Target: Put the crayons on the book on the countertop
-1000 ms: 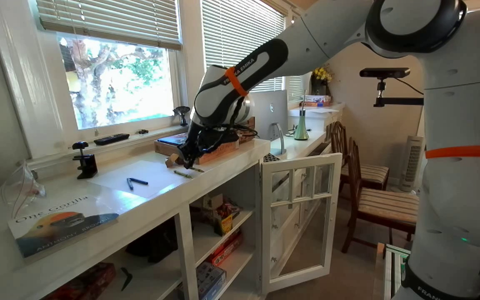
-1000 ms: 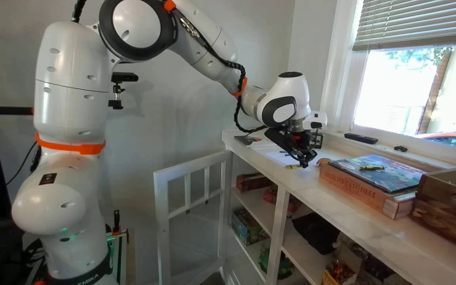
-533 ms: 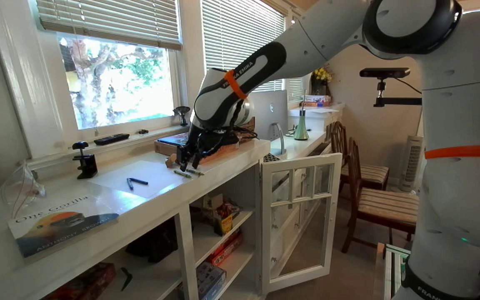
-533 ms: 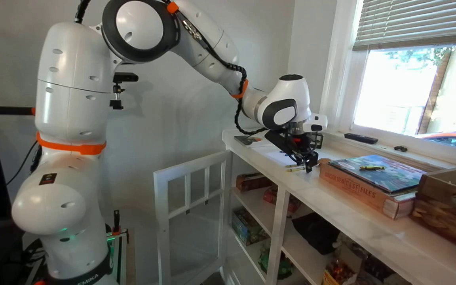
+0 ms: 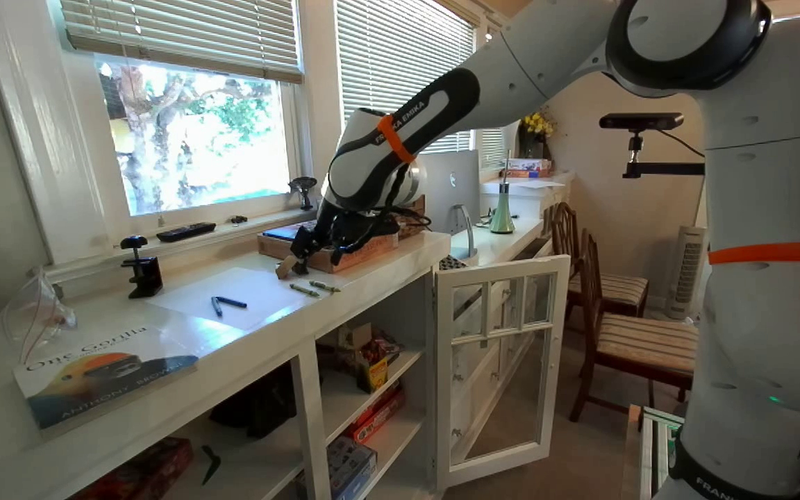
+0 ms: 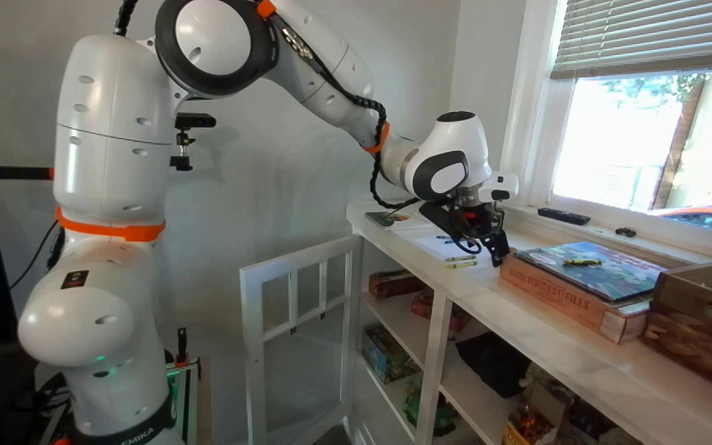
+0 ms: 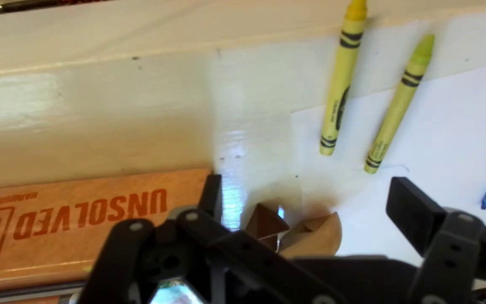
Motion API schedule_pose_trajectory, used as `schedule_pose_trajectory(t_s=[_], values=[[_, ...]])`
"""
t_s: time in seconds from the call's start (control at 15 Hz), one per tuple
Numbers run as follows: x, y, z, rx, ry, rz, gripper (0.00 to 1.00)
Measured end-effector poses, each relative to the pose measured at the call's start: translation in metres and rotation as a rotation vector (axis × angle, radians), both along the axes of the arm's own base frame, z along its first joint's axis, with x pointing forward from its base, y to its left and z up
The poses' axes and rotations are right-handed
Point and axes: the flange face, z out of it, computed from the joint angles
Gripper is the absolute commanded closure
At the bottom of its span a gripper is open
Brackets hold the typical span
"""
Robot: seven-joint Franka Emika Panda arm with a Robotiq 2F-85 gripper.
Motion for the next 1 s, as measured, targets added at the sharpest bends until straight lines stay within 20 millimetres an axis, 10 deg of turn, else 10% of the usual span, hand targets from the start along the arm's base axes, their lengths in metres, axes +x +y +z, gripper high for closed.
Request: schedule_pose_trajectory(t_s=[1.0], values=[[0.017,-0.048,0.05,-0.092,-0.018,-0.178,0.0]])
